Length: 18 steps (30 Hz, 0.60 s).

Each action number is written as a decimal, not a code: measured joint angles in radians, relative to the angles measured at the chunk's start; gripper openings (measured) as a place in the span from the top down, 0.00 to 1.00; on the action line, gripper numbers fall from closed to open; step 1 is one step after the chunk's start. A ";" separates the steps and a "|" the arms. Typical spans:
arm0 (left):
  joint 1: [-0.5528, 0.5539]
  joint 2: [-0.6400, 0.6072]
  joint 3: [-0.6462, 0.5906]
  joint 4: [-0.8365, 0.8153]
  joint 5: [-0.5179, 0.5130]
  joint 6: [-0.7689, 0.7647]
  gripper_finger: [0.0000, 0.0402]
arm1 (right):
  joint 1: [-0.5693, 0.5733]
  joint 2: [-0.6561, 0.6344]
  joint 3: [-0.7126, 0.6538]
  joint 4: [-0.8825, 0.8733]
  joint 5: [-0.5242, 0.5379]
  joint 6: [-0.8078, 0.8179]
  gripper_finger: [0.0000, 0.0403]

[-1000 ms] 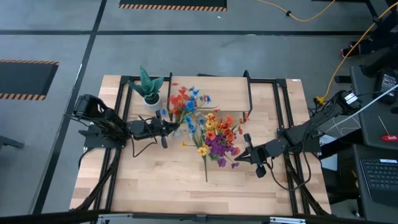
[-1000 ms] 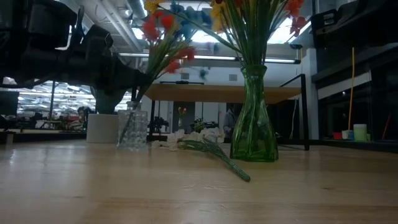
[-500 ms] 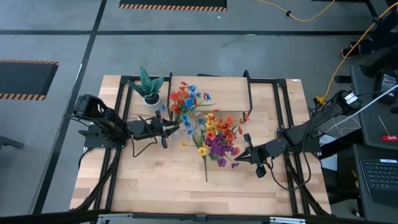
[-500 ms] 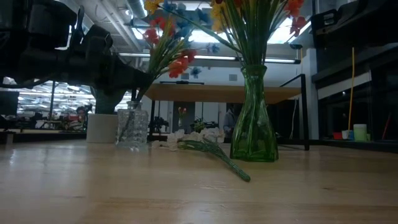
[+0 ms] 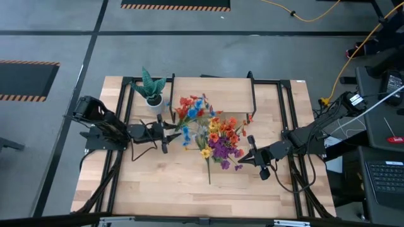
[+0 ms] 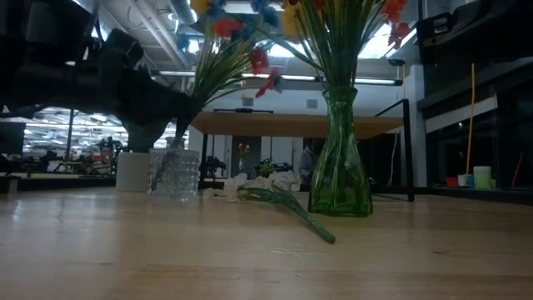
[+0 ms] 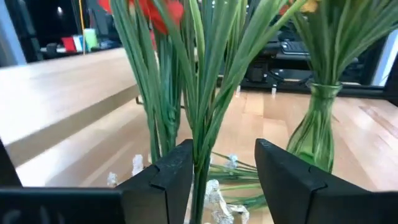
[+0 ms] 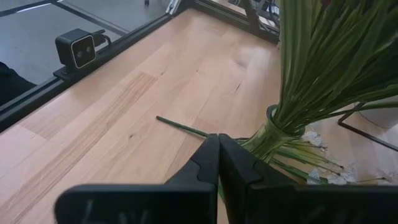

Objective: Pick and place flowers into a vace then onto a shelf
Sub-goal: Put the blue flowers into the transparent vase, then put the white flowers into the transparent vase

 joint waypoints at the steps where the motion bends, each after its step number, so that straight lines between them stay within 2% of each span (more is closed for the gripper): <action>1: -0.010 -0.006 0.000 0.000 -0.019 0.016 0.59 | 0.000 0.000 0.000 0.001 0.000 0.000 0.98; 12: -0.118 -0.092 0.000 -0.007 -0.234 0.149 0.59 | 0.000 0.000 0.000 0.006 0.000 0.000 0.98; 18: -0.222 -0.121 0.000 -0.024 -0.345 0.143 0.59 | 0.000 0.000 0.000 0.006 0.000 0.000 0.98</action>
